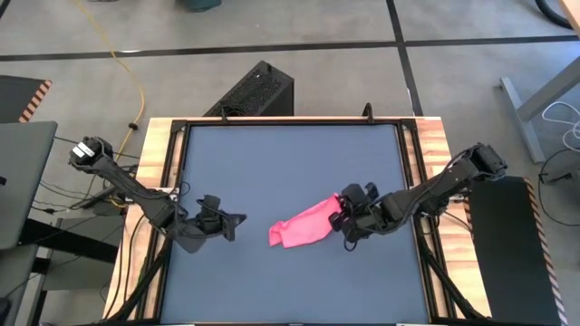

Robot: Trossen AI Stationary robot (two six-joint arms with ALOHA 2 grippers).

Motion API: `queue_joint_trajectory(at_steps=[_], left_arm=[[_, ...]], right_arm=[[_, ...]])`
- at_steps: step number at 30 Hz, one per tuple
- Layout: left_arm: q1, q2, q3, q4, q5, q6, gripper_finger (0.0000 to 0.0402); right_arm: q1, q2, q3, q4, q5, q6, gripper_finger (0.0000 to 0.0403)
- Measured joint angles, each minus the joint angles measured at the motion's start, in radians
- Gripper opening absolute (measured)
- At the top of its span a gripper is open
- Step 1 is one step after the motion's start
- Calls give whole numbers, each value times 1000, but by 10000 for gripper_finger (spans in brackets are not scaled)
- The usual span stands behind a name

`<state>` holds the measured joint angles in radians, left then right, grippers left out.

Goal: Roll towel
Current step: Fold the pink towel

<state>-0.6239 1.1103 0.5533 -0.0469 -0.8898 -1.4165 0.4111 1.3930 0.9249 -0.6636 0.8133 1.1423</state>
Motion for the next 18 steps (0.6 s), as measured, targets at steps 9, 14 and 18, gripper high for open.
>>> queue_joint_trajectory(at_steps=[9,14,18], left_arm=[[66,0,0,128,81,151,0],[83,0,0,183,109,228,7],[106,0,0,158,144,216,26]], right_arm=[[-83,0,0,10,-21,72,46],[-151,0,0,10,-63,3,102],[-198,0,0,13,-61,-41,155]])
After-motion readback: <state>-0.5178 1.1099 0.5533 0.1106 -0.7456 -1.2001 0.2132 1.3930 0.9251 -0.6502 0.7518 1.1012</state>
